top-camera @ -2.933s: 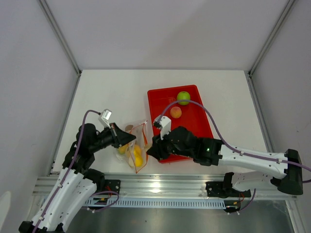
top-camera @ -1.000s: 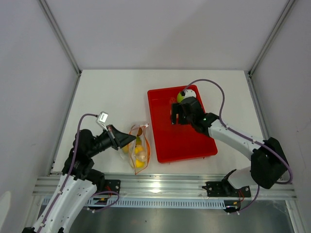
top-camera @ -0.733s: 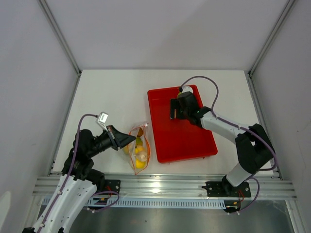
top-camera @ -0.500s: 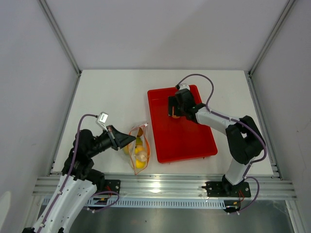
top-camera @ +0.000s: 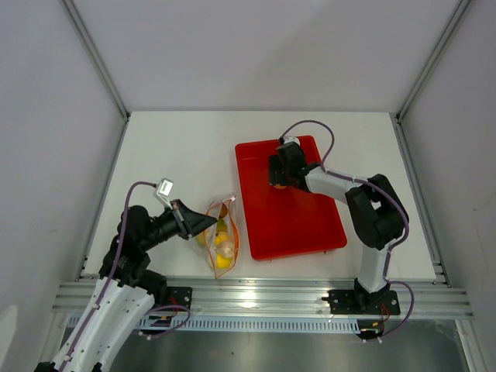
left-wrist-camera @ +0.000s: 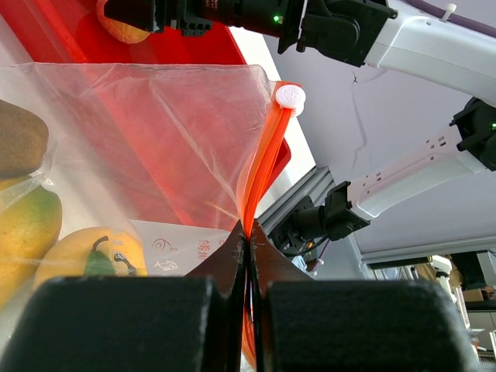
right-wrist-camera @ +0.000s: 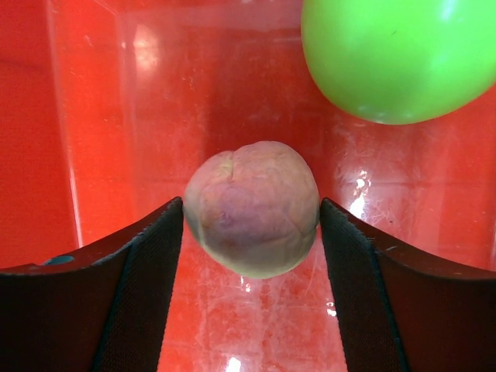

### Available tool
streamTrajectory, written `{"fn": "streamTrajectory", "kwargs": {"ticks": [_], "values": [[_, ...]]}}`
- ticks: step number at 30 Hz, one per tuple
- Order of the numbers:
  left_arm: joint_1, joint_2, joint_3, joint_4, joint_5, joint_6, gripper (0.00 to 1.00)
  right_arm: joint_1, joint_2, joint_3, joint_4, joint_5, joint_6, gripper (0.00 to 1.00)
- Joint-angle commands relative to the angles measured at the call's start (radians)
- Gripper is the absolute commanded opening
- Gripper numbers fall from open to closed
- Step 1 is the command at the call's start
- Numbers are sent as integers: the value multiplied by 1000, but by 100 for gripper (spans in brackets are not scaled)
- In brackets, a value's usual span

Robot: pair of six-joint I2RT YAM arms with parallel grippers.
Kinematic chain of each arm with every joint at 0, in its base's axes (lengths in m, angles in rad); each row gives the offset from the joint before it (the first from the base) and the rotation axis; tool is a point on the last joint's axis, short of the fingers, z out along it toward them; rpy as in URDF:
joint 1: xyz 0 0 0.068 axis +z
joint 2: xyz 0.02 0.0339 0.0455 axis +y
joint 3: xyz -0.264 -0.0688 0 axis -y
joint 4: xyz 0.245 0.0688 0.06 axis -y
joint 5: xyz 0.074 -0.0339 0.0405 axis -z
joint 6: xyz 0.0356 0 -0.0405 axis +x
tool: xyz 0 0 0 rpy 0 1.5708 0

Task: Place the food in the zip-top bag and seal the zipper
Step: Pick up the fake fruit from the bin.

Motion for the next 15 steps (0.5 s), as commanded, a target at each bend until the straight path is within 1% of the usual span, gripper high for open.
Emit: {"fn": "streamTrajectory", "kwargs": {"ticks": [1,6,7,8,9,11,12,15], "values": [[-6,11,18,34,-2,4,1,-2,24,42,38,17,-18,70],[-6,15,14,39,2,4,1,0,21,31,44,10,-19,63],[-6,15,11,39,1,4,1,-2,19,31,42,9,-24,58],[-6,16,12,37,1,2,0,-2,17,29,44,7,-25,56],[-6,16,11,37,-1,2,1,-2,14,26,44,4,-27,47],[-6,16,14,34,1,2,1,-3,-1,14,45,0,-30,35],[-6,15,11,34,-2,2,1,-2,-9,8,45,-10,-28,27],[-6,10,17,29,-1,-1,1,0,-53,-27,47,-19,-19,16]]}}
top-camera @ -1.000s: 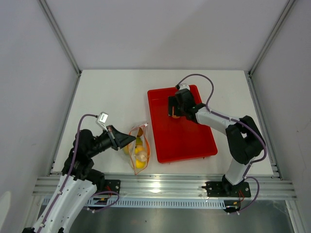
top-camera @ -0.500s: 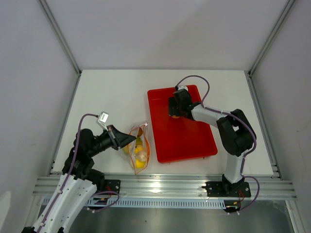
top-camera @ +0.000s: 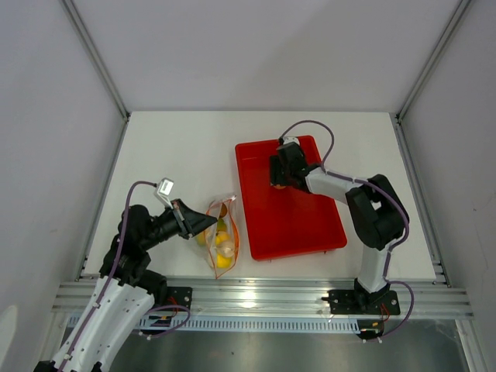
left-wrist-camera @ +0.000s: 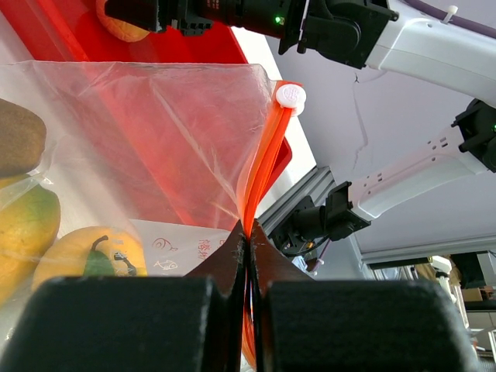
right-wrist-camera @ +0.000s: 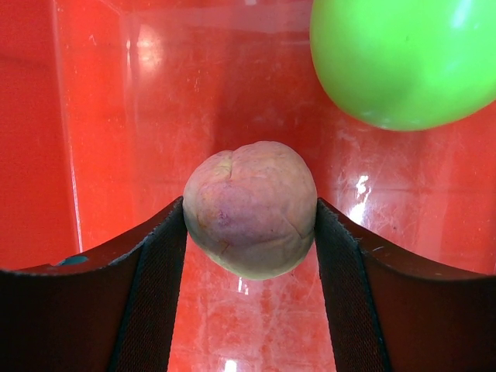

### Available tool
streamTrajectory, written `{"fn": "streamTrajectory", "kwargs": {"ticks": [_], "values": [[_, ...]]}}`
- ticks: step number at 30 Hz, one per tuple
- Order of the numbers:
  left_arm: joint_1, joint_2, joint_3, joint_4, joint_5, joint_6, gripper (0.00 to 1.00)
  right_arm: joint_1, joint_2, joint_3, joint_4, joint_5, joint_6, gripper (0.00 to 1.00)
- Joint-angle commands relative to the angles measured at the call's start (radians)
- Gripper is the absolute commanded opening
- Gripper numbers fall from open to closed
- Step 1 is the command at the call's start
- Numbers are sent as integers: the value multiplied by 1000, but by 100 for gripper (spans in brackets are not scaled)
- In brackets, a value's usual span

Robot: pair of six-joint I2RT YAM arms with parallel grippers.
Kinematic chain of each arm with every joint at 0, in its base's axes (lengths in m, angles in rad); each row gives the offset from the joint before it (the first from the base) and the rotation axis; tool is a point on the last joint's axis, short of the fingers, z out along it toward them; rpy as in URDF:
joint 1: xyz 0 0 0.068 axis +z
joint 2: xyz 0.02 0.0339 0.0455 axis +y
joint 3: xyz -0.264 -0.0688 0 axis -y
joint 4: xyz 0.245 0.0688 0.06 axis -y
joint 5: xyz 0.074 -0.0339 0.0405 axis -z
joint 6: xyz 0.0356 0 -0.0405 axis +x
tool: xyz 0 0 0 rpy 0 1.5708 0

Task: Place the food in the zip-top bag and seal the zipper
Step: Pick up the fake fruit from the bin.

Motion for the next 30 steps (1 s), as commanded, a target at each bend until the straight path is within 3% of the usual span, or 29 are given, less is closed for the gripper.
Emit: {"fn": "streamTrajectory", "kwargs": {"ticks": [1,7,14,22,30], "values": [[-6,-6,12,22,-3,-3,1,3,-96,-33,23,-13,-2,13],[-6,-15,11,13,-4,-4,1,49,-250,-138,6,-10,-1,0],[-8,-18,5,16,-4,-9,1,144,-507,-261,-57,-79,1,0],[-6,-18,-8,22,0,-15,1,322,-837,-353,-71,-318,-53,0],[-6,-24,-8,19,3,-24,0,526,-943,-367,-68,-426,-59,0]]}}
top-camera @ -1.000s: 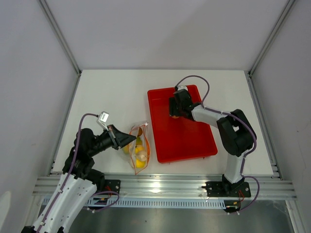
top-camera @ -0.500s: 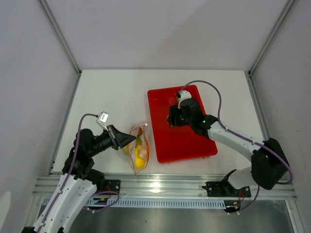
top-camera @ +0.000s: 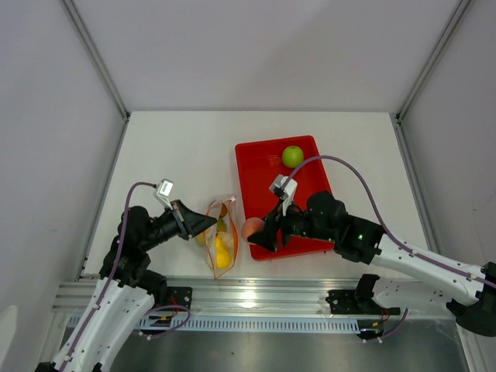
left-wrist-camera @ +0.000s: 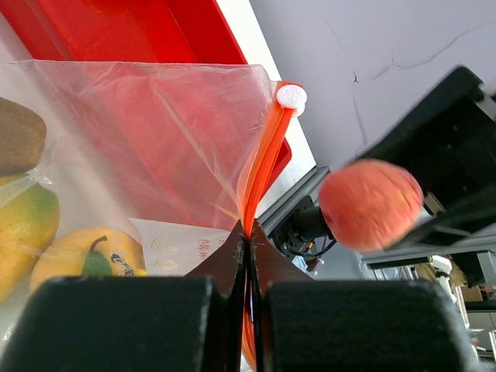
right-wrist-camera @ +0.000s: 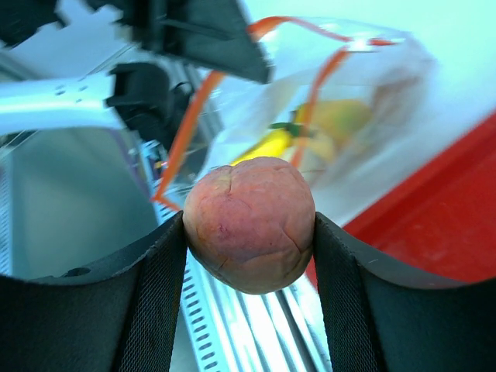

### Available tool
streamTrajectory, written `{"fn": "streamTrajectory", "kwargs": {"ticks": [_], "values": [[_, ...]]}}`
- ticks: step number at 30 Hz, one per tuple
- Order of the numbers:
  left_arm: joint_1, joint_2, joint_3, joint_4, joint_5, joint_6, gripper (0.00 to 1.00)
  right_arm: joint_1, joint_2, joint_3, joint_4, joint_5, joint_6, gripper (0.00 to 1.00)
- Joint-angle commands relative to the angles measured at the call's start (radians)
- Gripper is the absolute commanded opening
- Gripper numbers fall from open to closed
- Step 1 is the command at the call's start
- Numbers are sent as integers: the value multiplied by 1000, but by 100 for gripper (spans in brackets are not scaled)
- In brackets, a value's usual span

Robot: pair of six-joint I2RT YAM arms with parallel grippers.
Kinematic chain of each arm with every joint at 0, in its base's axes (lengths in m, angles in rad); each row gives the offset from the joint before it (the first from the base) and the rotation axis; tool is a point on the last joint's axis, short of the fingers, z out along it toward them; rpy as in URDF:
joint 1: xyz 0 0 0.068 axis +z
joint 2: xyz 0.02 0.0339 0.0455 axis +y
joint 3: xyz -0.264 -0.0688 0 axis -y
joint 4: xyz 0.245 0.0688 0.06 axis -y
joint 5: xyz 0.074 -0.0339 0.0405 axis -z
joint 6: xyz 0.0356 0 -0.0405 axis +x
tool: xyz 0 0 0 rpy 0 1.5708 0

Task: Place the food in the zip-top bag and seal the zipper
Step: Pick up the fake fruit from the bin, then place the fake fruit in the zipper food storage bag.

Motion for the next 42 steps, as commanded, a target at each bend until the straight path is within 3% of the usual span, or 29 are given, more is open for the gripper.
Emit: {"fn": "streamTrajectory", "kwargs": {"ticks": [1,13,30,42], "values": [[-6,-8,3,20,3,-24,0,49,-11,-11,21,-92,-7,0],[-6,-30,4,3,8,-33,1,152,175,43,134,-103,2,0],[-6,-28,-5,23,29,-41,0,225,366,152,165,24,-7,0],[-6,-51,1,20,49,-57,1,229,471,212,139,239,-10,18]]}}
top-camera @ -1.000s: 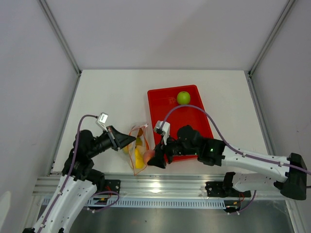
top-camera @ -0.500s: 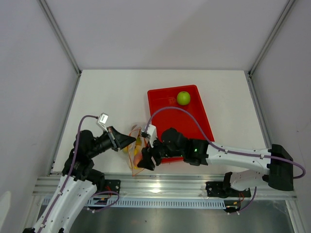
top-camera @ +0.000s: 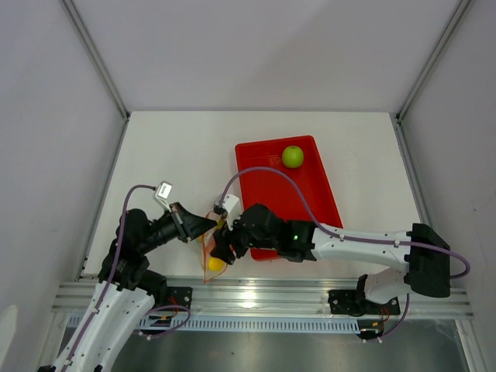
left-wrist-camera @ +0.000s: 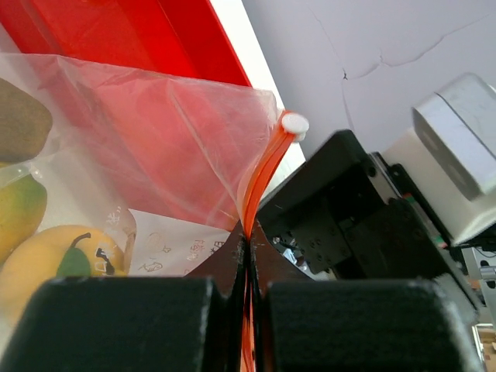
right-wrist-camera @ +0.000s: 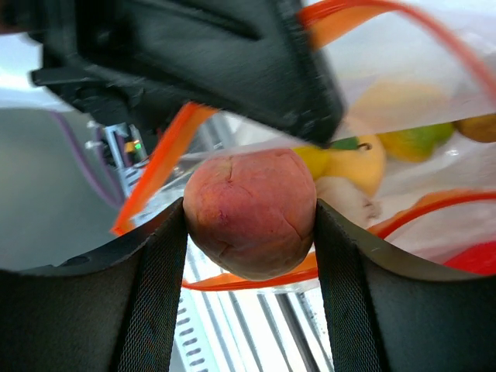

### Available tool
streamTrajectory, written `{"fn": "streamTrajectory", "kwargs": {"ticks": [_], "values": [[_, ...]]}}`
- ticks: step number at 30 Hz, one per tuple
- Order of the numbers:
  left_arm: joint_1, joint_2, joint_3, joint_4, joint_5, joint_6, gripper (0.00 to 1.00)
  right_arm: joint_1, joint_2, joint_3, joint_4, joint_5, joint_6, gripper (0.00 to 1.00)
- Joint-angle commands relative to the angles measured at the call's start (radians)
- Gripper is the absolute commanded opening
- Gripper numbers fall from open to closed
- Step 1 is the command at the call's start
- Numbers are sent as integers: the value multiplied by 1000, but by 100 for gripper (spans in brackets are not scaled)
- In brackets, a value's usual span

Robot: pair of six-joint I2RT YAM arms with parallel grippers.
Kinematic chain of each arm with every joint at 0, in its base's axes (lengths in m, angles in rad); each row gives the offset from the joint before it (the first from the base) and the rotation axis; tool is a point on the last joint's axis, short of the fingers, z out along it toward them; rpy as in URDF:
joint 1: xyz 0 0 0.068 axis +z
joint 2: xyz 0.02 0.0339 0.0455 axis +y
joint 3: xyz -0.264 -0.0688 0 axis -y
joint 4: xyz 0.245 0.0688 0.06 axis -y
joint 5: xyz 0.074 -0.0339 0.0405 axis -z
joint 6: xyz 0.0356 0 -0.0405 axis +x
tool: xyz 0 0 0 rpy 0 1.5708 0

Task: Place the food in the zip-top bag and seal the zipper
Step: Place the fake fruit in the zipper food storage bag.

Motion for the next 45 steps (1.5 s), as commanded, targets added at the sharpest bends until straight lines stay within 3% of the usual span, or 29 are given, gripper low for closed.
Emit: {"fn": "streamTrajectory", "kwargs": {"ticks": [1,5,17,23,24,34,40,45], "values": [[-6,-19,9,42,34,-31,0,7,26,55,19,120,-13,20],[-6,-18,16,39,34,-30,0,7,44,68,10,206,-21,28],[-6,-3,19,42,31,-28,0,7,42,79,-19,304,-32,70],[-6,8,25,46,32,-30,1,7,8,41,-15,312,-35,75],[-6,8,25,46,31,-30,1,8,2,36,-13,314,-33,80],[-6,5,14,39,26,-23,0,8,-133,-26,-27,358,-27,80],[-6,10,-3,54,27,-27,1,5,-270,-102,2,534,-41,80],[-6,8,-7,55,29,-23,1,-105,-285,-100,-33,607,10,80]]}}
